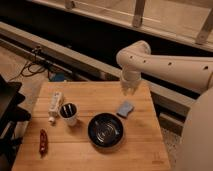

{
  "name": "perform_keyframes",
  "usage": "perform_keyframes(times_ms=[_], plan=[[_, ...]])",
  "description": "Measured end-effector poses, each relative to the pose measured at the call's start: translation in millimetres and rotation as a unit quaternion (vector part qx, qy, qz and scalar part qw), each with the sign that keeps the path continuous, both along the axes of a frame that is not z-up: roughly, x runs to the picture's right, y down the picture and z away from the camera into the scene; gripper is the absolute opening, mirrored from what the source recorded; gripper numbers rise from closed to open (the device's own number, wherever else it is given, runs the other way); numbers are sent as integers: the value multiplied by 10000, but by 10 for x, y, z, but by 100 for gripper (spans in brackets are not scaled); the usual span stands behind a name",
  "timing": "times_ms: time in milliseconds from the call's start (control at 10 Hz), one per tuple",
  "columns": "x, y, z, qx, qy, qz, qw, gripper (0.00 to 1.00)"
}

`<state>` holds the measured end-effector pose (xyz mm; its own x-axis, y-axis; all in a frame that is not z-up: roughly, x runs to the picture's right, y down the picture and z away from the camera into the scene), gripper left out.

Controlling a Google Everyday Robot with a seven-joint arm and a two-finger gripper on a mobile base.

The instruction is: Push the ceramic bowl across the table

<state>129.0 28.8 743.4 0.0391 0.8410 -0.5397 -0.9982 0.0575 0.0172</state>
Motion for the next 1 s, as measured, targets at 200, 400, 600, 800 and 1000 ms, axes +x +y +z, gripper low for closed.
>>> perform_keyframes(times_ms=[200,400,600,800,1000], plan=[[44,129,89,-32,55,85,9999,3],[83,226,136,-79,116,187,9997,1],[104,408,141,-176,205,272,9993,1],[137,530,167,-226,285,343,9987,1],[188,675,176,-310,384,446,9978,1]])
